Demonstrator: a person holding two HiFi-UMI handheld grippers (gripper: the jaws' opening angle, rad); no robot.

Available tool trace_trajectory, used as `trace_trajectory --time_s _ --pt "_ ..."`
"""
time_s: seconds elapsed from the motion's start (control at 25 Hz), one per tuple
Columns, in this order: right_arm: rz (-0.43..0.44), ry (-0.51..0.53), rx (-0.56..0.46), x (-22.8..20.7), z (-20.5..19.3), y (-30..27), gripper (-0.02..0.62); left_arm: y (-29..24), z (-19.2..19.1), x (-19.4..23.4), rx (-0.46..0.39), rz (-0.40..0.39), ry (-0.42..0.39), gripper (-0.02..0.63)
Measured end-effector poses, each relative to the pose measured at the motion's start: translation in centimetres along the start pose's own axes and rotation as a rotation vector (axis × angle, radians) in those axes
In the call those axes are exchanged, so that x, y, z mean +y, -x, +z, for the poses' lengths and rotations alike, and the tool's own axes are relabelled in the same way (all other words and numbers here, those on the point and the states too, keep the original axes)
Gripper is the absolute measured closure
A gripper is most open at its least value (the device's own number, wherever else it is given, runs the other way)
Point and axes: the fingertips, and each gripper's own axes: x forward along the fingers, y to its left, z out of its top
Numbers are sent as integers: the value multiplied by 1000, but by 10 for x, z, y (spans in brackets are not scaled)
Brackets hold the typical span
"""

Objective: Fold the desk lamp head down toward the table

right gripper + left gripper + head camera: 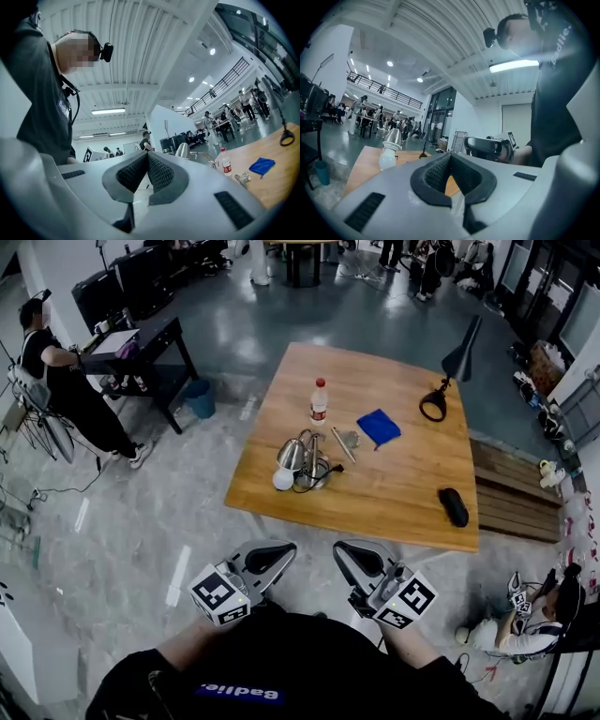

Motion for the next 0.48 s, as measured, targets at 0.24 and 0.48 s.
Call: trace_trajectory --time_s 0.24,0.48 --pt "-46 17 24 -25 -1 -33 591 -2 -8 39 36 -80 -55 597" --pt "-145 44 44 -63 3 -80 591 -2 -32 92 87 -231 -34 597"
